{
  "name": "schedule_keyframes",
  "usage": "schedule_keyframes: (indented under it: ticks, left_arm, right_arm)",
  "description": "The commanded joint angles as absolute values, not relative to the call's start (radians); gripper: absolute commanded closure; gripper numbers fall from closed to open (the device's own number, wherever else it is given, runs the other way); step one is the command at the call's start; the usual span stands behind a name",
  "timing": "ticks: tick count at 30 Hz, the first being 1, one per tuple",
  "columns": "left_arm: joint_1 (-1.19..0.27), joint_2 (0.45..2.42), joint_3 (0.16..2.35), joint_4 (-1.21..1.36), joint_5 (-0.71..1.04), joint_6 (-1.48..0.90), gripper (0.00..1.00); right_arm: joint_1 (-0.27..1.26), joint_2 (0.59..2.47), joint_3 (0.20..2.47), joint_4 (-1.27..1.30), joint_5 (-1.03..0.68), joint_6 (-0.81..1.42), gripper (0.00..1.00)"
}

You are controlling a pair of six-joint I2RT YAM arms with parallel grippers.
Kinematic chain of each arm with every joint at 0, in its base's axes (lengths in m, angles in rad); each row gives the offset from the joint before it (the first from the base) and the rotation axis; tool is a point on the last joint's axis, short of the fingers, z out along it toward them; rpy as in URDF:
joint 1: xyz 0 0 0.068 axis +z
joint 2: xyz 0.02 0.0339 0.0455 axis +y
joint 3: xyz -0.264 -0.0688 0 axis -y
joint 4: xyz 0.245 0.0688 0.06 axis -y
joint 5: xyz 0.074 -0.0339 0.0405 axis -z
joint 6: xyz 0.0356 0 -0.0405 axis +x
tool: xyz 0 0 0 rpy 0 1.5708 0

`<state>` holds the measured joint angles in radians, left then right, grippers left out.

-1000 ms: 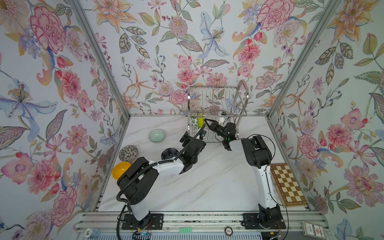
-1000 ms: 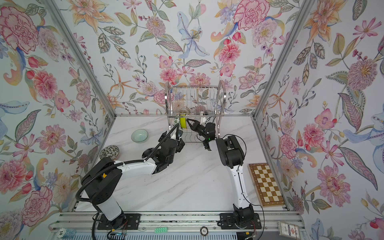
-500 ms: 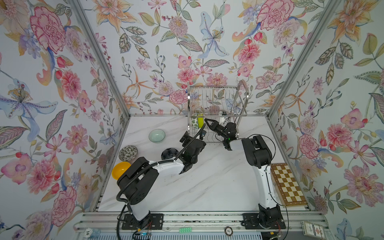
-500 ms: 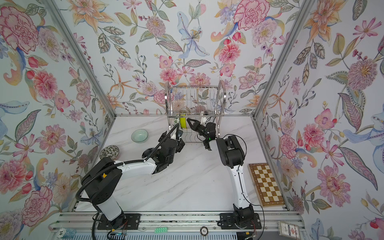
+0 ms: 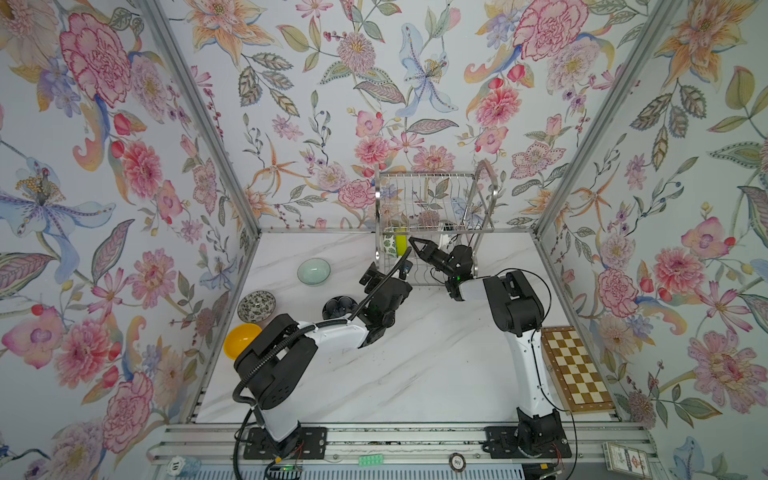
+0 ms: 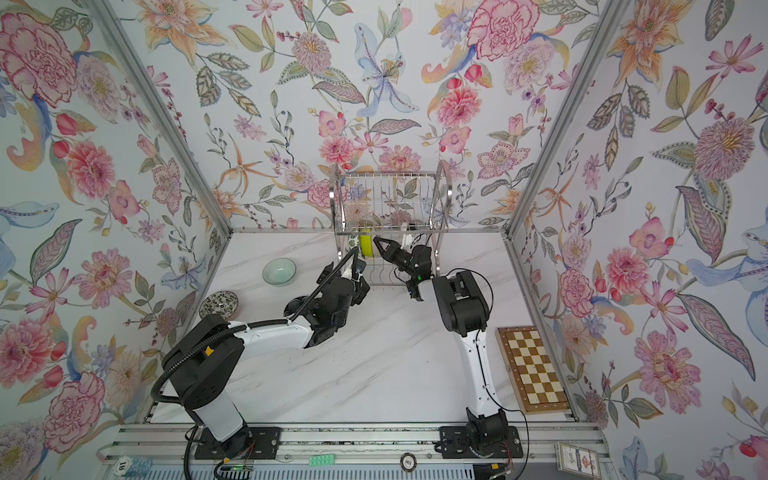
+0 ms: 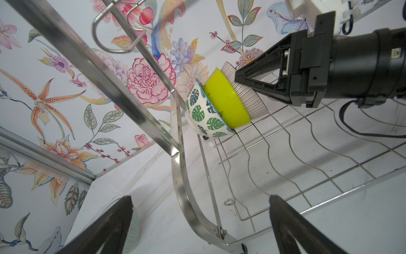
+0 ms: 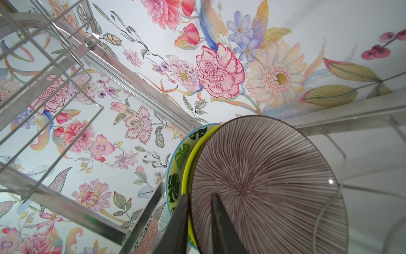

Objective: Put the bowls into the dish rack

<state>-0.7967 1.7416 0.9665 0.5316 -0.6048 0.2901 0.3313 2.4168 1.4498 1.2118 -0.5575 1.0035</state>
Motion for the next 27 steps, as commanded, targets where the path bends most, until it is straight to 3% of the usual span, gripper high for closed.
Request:
schedule_keyframes:
  ticks: [1,17,27]
  left_arm:
    - [-0.786,1.75,0.973,0.525,-0.595,0.275,0.01]
    - [-0.784,1.769,1.092,0.304,-0.612,0.062,0.01]
    - [-0.782,1.652,1.012,0.169,-0.639,-0.105,0.01]
  right_arm:
    - [0.326,2.382,1.411,1.269,-0.549,0.995,0.79]
    - [0.329,2.21,1.144,1.398,-0.491,0.936,0.69]
    - [0.337,2.255,1.188,1.399,-0.533,0.972,0.6]
